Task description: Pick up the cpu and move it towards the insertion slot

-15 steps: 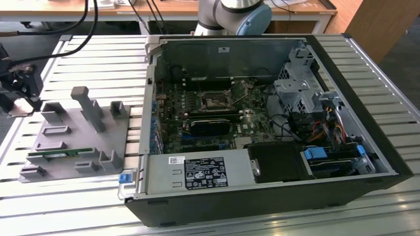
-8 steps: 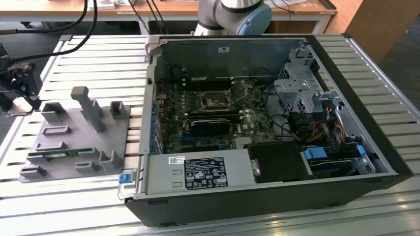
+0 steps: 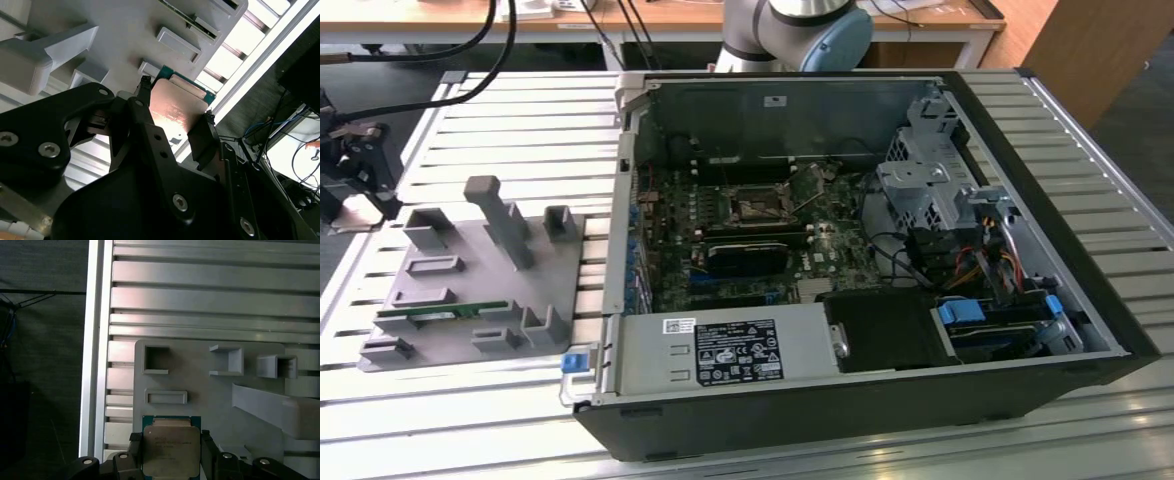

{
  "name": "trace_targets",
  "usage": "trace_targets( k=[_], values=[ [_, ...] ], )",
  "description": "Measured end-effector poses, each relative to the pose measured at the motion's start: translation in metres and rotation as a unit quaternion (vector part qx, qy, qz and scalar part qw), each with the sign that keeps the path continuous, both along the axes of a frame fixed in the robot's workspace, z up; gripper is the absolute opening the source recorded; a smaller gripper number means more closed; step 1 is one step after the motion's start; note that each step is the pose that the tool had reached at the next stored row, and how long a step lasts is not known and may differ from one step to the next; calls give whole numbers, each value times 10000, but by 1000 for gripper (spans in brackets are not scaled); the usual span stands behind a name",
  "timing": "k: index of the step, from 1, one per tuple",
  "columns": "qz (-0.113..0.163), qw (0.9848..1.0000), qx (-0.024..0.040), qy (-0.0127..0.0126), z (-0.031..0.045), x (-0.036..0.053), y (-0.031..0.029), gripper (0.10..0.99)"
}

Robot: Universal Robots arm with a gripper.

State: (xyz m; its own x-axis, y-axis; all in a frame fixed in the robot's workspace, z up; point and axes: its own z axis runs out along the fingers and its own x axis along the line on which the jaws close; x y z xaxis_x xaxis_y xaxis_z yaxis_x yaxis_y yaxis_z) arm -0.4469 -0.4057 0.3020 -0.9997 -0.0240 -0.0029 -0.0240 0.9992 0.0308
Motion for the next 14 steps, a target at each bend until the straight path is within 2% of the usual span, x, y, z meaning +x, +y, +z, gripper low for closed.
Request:
trace_targets(
  k=[14],
  values=[
    [0, 10000, 0, 0, 89, 0, 0, 545]
  ],
)
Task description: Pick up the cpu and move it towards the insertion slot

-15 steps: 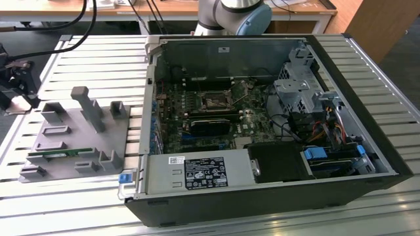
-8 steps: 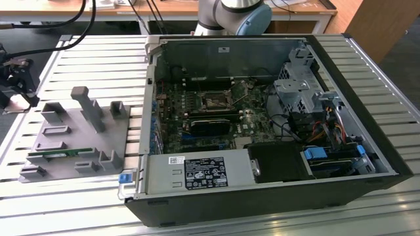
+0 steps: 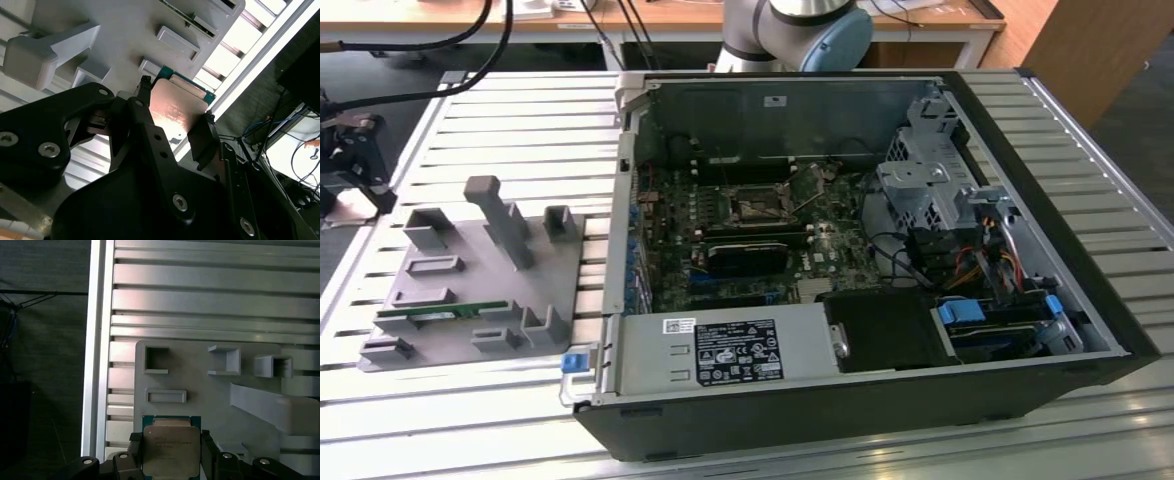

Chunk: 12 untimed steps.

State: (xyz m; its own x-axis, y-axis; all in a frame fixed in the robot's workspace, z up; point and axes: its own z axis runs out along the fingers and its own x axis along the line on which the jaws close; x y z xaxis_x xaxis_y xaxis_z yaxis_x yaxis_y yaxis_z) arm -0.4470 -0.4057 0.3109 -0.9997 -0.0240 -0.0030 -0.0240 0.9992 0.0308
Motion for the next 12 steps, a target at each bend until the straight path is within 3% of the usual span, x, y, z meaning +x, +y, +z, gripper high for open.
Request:
trace_targets(
  k=[12],
  values=[
    [0, 10000, 0, 0, 156, 0, 0, 545]
  ],
)
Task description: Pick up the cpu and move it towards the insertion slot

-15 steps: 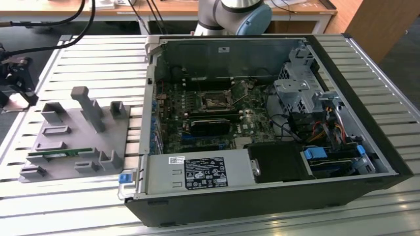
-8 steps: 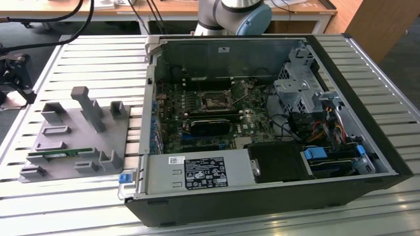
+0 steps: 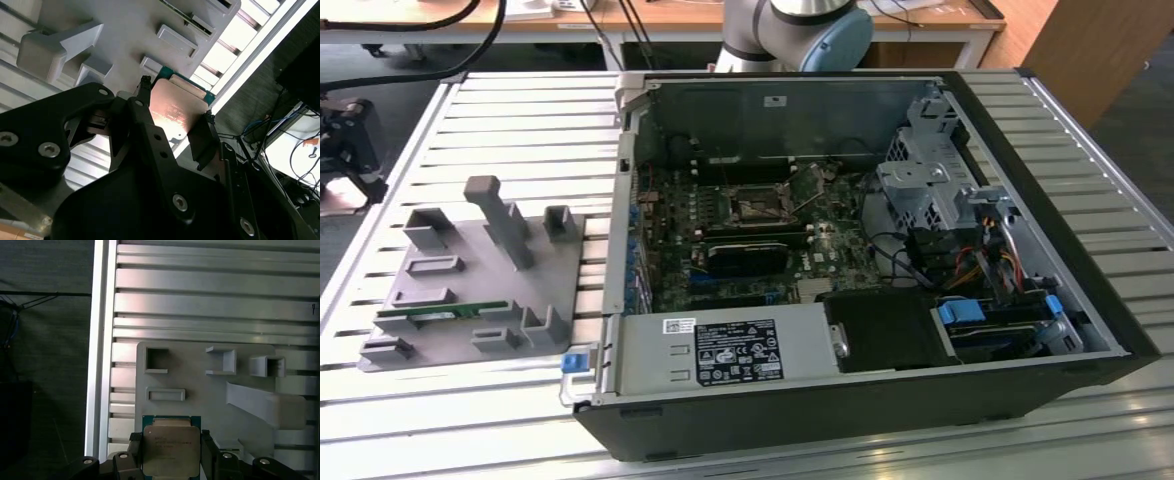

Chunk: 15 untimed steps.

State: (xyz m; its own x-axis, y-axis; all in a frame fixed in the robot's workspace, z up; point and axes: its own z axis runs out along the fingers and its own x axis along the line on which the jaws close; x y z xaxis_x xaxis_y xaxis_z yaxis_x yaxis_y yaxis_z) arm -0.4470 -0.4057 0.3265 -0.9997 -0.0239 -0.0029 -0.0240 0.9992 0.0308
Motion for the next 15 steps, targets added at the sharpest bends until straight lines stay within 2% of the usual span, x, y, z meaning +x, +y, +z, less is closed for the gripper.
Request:
trace_targets(
  k=[15],
  values=[
    [0, 10000, -3, 0, 147, 0, 2, 545]
  ],
)
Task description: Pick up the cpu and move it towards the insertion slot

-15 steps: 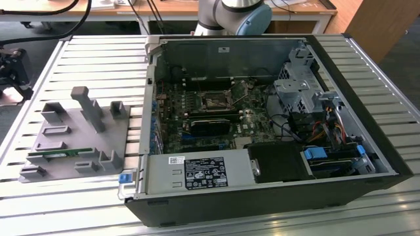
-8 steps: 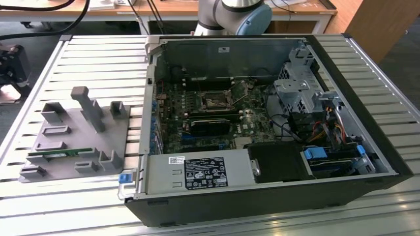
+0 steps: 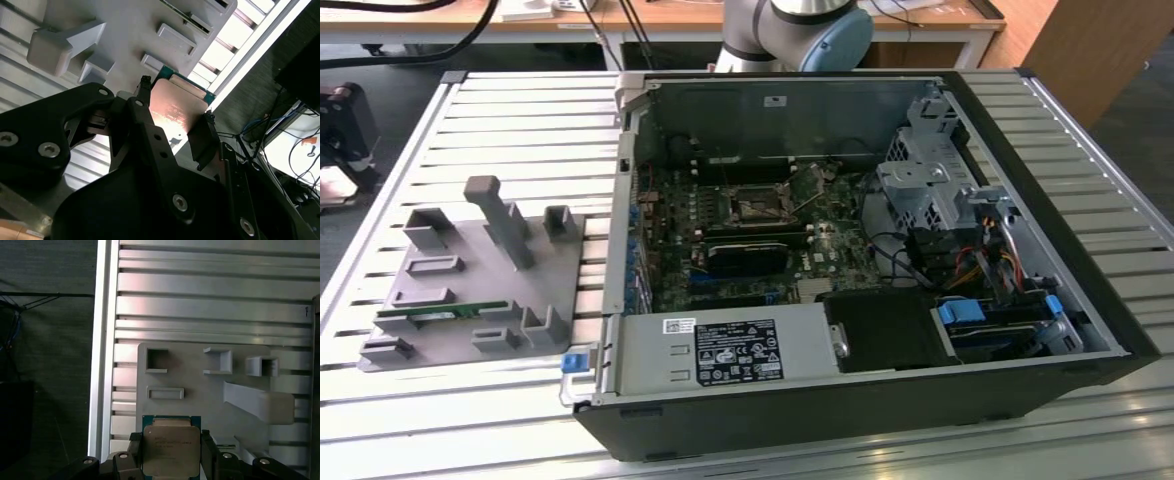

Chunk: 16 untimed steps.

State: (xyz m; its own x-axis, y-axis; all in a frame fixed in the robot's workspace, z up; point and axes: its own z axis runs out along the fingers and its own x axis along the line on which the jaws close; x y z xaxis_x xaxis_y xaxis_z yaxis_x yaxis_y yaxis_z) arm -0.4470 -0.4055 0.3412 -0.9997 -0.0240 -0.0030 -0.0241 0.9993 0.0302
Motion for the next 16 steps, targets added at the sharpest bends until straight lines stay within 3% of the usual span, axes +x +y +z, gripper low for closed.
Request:
trace_targets(
  k=[16],
  values=[
    [0, 10000, -2, 0, 179, 0, 2, 545]
  ],
)
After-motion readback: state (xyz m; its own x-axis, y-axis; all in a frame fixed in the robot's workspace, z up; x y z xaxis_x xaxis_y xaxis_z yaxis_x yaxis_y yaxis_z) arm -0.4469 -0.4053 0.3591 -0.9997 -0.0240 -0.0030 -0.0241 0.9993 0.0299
